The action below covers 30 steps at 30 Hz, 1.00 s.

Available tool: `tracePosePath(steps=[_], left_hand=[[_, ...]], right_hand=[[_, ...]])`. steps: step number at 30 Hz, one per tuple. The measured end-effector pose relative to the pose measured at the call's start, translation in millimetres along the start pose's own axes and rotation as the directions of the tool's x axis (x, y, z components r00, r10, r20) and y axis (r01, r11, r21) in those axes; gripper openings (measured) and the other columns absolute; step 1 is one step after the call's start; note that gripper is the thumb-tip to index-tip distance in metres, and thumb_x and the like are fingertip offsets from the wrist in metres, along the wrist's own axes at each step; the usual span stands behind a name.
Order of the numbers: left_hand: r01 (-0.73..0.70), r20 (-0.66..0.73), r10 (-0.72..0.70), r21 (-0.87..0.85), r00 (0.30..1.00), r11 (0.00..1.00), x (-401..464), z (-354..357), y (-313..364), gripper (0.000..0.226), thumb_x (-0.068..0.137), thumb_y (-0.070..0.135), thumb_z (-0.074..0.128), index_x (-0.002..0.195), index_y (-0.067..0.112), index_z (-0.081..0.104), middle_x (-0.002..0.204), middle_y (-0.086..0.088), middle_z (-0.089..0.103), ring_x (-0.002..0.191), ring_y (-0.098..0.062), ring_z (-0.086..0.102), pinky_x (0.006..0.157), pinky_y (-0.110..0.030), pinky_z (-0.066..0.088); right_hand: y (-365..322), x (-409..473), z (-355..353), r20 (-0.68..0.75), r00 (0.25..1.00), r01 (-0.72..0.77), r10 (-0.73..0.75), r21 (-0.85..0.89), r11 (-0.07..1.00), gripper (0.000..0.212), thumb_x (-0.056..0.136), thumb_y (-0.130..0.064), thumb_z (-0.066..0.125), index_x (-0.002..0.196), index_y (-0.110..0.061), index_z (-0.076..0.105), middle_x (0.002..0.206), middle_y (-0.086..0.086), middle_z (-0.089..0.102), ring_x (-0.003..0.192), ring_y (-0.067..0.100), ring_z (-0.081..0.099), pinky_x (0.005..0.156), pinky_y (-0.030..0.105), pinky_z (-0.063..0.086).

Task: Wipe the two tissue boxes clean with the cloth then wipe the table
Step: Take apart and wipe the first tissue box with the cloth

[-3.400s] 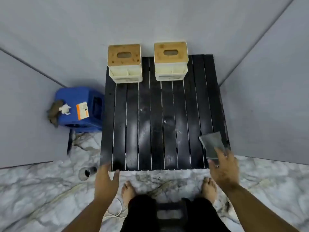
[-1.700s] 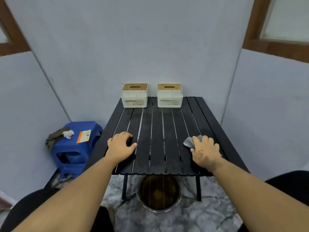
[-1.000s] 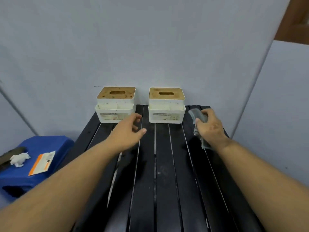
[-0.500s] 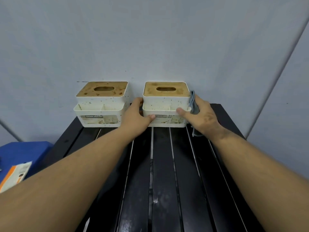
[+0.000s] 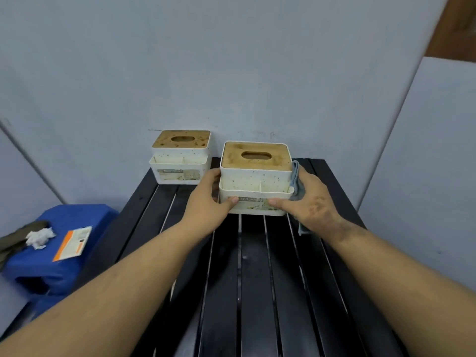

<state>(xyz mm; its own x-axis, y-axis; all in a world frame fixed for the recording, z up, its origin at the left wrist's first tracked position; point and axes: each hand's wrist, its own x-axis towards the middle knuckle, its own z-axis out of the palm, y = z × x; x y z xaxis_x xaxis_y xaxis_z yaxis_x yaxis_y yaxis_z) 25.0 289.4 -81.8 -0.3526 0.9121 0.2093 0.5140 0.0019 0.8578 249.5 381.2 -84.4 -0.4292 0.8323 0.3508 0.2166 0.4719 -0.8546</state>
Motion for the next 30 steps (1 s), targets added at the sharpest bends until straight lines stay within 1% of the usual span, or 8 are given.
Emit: tracePosePath(steps=[5,11,16,20,24,26,28,30], left_hand=[[0.006,0.016,-0.005,-0.039,1.0,0.999,-96.4,-29.3,8.0,0.063,0.084,0.017,0.081,0.137,0.032,0.051,0.122,0.023,0.063,0.112,0.004,0.061,0.096,-0.027,0.056],[0.044,-0.022,-0.046,-0.077,0.999,0.996,-183.2,-46.5,7.7,0.066,0.087,0.013,0.077,0.142,0.033,0.047,0.126,0.026,0.06,0.115,0.011,0.056,0.087,-0.01,0.05],[0.052,-0.01,-0.052,-0.05,0.999,0.997,-220.8,-54.1,-1.4,0.067,0.088,0.012,0.077,0.144,0.031,0.046,0.132,0.022,0.059,0.122,0.0,0.055,0.094,-0.015,0.049],[0.039,-0.032,-0.041,-0.057,0.999,0.998,-232.3,-54.6,-6.4,0.067,0.087,0.014,0.077,0.144,0.029,0.046,0.133,0.023,0.057,0.126,0.0,0.053,0.101,-0.022,0.05],[0.011,-0.049,-0.018,-0.136,0.999,0.991,-236.6,-57.3,-8.6,0.067,0.086,0.015,0.079,0.137,0.036,0.041,0.135,0.024,0.057,0.122,0.007,0.055,0.095,-0.014,0.049],[-0.008,-0.068,-0.003,-0.17,0.998,0.985,-238.3,-58.7,-10.3,0.055,0.088,0.014,0.077,0.127,0.037,0.045,0.13,0.022,0.061,0.116,0.004,0.06,0.092,-0.014,0.051],[-0.034,-0.091,0.02,-0.157,0.996,0.987,-238.9,-58.4,-13.8,0.035,0.091,0.013,0.074,0.115,0.031,0.055,0.125,0.015,0.065,0.112,-0.003,0.063,0.091,-0.019,0.055],[-0.065,-0.111,0.049,-0.146,0.993,0.987,-238.7,-57.0,-16.7,0.025,0.092,0.01,0.072,0.102,0.028,0.059,0.124,0.015,0.066,0.109,-0.007,0.065,0.088,-0.018,0.056]], right_hand=[[-33.3,-77.1,7.3,0.074,0.997,-0.027,0.033,-0.087,0.996,0.076,0.058,-0.052,0.089,0.125,-0.037,0.057,0.116,-0.01,0.068,0.113,0.011,0.064,0.094,0.038,0.057],[-51.5,-151.3,32.4,0.033,0.996,-0.076,0.08,-0.103,0.992,0.085,0.056,-0.058,0.088,0.131,-0.042,0.052,0.116,-0.008,0.063,0.116,0.012,0.059,0.098,0.037,0.054],[-55.7,-194.3,49.3,0.003,0.995,-0.099,0.1,-0.113,0.989,0.082,0.06,-0.062,0.086,0.131,-0.042,0.051,0.117,-0.009,0.059,0.118,0.016,0.056,0.099,0.042,0.053],[-62.9,-200.0,49.5,0.025,0.995,-0.093,0.097,-0.129,0.987,0.083,0.06,-0.06,0.087,0.133,-0.044,0.049,0.119,-0.008,0.059,0.12,0.017,0.055,0.1,0.043,0.051],[-67.9,-203.5,43.9,0.048,0.992,-0.108,0.113,-0.113,0.988,0.068,0.075,-0.047,0.082,0.135,-0.042,0.049,0.123,-0.006,0.057,0.121,0.014,0.054,0.104,0.043,0.05],[-70.9,-207.4,42.6,0.024,0.991,-0.128,0.131,-0.086,0.988,0.059,0.087,-0.037,0.074,0.139,-0.039,0.047,0.124,-0.005,0.053,0.117,0.013,0.055,0.1,0.038,0.053],[-72.1,-210.4,41.2,0.017,0.988,-0.154,0.155,-0.067,0.986,0.057,0.094,-0.03,0.066,0.146,-0.032,0.043,0.124,-0.001,0.052,0.108,0.013,0.06,0.087,0.029,0.058],[-74.7,-209.2,37.0,0.011,0.984,-0.176,0.177,-0.064,0.982,0.057,0.096,-0.036,0.062,0.149,-0.034,0.042,0.119,-0.002,0.054,0.101,0.01,0.062,0.09,0.035,0.058]])
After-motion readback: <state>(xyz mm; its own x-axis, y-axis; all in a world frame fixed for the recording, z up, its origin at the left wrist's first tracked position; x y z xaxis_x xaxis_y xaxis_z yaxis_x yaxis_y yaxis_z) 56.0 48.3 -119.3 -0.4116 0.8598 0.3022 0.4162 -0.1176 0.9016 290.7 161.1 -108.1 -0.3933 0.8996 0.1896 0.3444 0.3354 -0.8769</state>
